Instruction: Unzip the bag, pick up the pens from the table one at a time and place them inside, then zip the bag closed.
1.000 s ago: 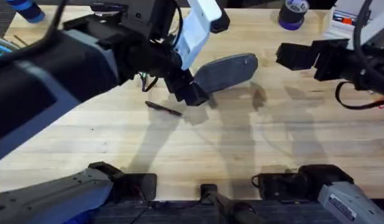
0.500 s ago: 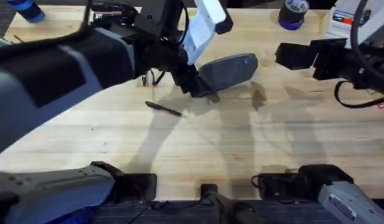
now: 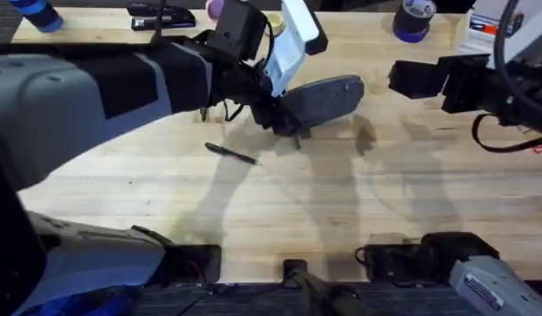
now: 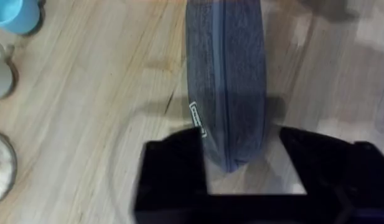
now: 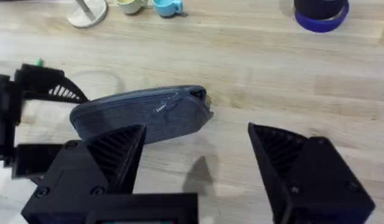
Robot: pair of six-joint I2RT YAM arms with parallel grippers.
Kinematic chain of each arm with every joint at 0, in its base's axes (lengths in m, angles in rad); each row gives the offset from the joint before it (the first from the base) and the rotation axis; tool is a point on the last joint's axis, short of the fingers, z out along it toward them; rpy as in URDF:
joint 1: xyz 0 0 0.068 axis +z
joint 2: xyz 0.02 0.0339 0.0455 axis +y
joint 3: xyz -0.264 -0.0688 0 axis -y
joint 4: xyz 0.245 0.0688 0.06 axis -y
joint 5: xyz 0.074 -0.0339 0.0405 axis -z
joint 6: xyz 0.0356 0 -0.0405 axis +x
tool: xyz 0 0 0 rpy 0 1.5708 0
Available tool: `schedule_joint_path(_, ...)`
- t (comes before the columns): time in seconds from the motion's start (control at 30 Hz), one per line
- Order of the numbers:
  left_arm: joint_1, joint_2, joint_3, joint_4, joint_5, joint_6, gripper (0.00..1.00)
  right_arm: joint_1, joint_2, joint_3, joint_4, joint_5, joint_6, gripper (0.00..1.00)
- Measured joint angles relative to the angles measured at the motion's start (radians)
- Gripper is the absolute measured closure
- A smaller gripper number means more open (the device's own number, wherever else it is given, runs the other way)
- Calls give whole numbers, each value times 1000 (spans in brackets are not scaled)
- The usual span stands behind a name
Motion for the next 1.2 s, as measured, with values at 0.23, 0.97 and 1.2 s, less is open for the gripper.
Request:
schedule_joint_path(0.23, 1, 0, 0, 6, 0, 0, 946, 0, 0, 0, 3, 0, -8, 5)
schedule_joint_path(0.97, 0, 0, 0, 6, 0, 0, 957, 0, 115, 0, -35, -191, 188, 5)
schedule_joint_path(1.2, 0, 0, 0, 6, 0, 0, 957, 0, 184, 0, -61, -202, 346, 5)
